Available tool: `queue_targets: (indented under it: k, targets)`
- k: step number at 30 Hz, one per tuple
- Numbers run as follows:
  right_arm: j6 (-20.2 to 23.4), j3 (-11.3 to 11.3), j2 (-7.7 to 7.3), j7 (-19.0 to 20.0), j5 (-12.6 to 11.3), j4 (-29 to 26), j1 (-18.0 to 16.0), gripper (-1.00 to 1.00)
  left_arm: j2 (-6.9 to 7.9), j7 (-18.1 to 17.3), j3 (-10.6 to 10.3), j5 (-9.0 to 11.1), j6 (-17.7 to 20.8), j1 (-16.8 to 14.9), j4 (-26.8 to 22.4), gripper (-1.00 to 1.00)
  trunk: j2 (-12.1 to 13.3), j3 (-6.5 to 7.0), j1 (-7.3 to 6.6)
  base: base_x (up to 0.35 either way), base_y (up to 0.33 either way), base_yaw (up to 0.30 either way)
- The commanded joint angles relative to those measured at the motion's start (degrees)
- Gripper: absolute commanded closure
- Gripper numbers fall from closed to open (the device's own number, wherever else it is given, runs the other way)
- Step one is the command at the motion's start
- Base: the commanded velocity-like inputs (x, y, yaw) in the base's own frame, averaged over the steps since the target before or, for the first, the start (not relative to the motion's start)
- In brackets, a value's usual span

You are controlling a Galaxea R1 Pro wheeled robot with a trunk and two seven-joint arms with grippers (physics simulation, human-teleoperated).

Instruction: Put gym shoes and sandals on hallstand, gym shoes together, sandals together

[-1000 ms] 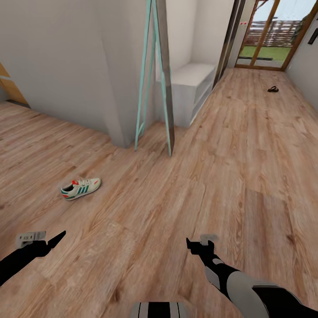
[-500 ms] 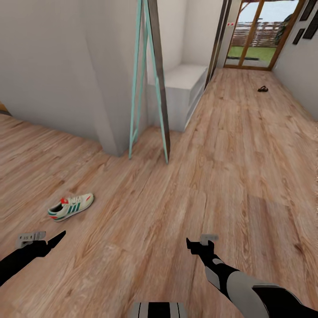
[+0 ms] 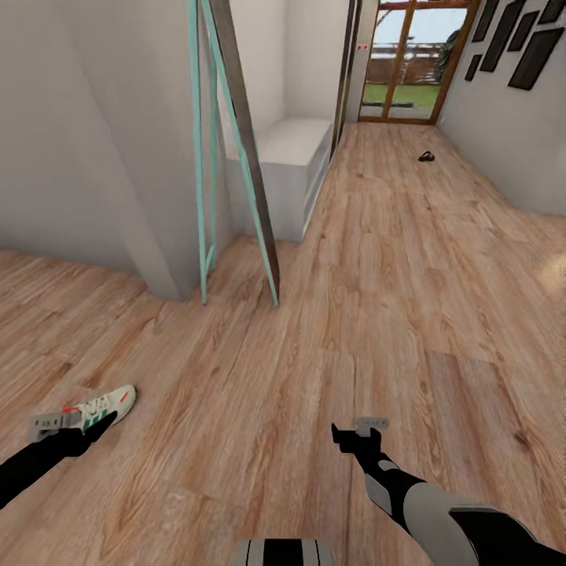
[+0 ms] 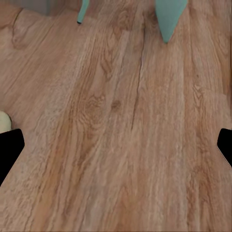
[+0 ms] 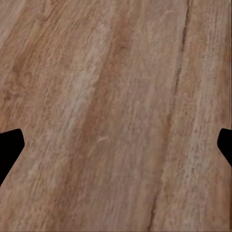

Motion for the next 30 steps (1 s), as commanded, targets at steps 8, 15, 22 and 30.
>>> queue_targets:
  k: [8, 15, 22, 30]
  targets:
    - [0.00, -0.02, 0.02, 0.00, 0.00, 0.02, 0.00, -1.00, 0.00, 0.03, 0.00, 0.00, 0.00, 0.00, 0.00, -1.00, 0.00, 0.23, 0.00, 0.038, 0.023, -0.234]
    - [0.00, -0.04, 0.00, 0.00, 0.00, 0.01, 0.00, -1.00, 0.00, 0.00, 0.00, 0.00, 0.00, 0.00, 0.00, -1.00, 0.00, 0.30, 0.00, 0.002, 0.141, -0.070]
    - [0.00, -0.02, -0.01, 0.00, 0.00, 0.02, 0.00, -1.00, 0.00, 0.06, 0.00, 0.00, 0.00, 0.00, 0.00, -1.00, 0.00, 0.31, 0.00, 0.129, 0.303, -0.003]
    - [0.00, 0.01, -0.01, 0.00, 0.00, 0.00, 0.00, -1.00, 0.00, 0.36, 0.06, -0.07, 0.00, 0.00, 0.00, -1.00, 0.00, 0.31, 0.00, 0.254, 0.250, 0.000]
